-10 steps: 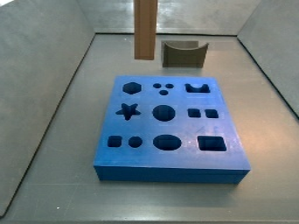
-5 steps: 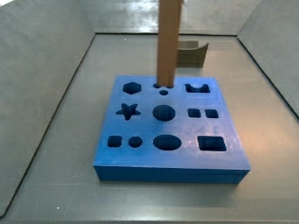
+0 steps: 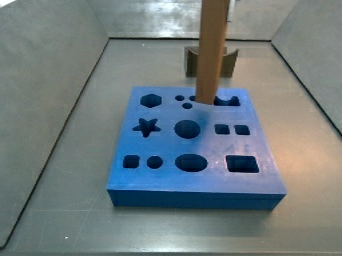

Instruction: Insert the arch object.

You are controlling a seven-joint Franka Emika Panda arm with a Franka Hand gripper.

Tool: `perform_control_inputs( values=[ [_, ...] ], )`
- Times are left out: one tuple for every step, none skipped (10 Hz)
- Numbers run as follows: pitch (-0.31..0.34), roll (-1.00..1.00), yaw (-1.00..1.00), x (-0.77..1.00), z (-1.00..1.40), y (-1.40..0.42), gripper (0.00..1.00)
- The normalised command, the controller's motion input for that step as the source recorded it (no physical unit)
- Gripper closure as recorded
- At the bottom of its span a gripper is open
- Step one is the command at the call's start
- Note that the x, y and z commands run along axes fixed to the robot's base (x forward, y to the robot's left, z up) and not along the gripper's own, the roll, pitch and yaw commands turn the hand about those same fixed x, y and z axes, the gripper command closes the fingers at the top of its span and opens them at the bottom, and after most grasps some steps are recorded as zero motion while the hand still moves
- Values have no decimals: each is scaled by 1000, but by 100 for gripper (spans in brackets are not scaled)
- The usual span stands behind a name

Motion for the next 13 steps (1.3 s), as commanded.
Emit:
perform_control_inputs(
  values=[
    [-4, 0, -857, 343, -97, 183, 100],
    [-3, 0, -860, 346, -94, 183, 100],
    [-3, 0, -869, 331, -97, 180, 100],
    [0, 0, -869, 329, -100, 180, 100],
    [0, 0, -869, 329, -103, 180, 100],
    [0, 0, -869, 320, -111, 180, 100],
    [-14, 97, -983, 89, -114, 26, 100],
    [-37, 100, -1000, 46, -80, 0, 100],
    [-41, 113, -1000, 0, -80, 0, 100],
    [-40, 121, -1000, 0, -86, 0, 100],
    [-39, 123, -1000, 0, -89, 0, 100],
    [-41, 121, -1000, 0, -83, 0, 100],
    [-41, 120, -1000, 0, -86, 0, 100]
  ],
)
